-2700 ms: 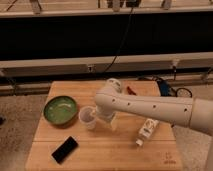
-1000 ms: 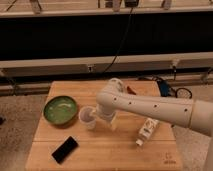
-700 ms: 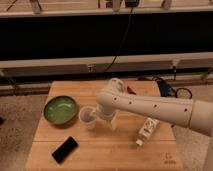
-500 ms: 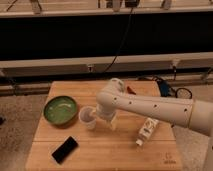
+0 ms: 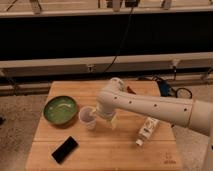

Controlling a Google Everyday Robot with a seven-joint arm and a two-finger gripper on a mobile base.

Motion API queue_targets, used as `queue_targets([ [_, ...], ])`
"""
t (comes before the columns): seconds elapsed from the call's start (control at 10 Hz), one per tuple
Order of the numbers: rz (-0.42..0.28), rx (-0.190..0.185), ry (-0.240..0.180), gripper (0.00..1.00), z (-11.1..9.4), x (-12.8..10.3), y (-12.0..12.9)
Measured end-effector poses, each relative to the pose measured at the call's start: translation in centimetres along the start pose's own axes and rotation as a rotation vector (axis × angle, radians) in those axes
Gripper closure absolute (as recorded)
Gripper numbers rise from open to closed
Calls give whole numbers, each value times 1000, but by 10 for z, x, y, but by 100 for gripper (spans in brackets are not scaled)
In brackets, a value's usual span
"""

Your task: Pick up the ceramic cup

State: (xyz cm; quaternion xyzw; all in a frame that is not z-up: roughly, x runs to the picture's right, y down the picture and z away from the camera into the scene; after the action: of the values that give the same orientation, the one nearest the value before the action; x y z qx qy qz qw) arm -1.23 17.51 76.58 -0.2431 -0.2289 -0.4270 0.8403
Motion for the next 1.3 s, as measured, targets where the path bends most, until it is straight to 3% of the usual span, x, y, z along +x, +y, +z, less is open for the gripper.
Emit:
queue_targets([
  [1.3,-27,13,-10,20,2,4,-4],
])
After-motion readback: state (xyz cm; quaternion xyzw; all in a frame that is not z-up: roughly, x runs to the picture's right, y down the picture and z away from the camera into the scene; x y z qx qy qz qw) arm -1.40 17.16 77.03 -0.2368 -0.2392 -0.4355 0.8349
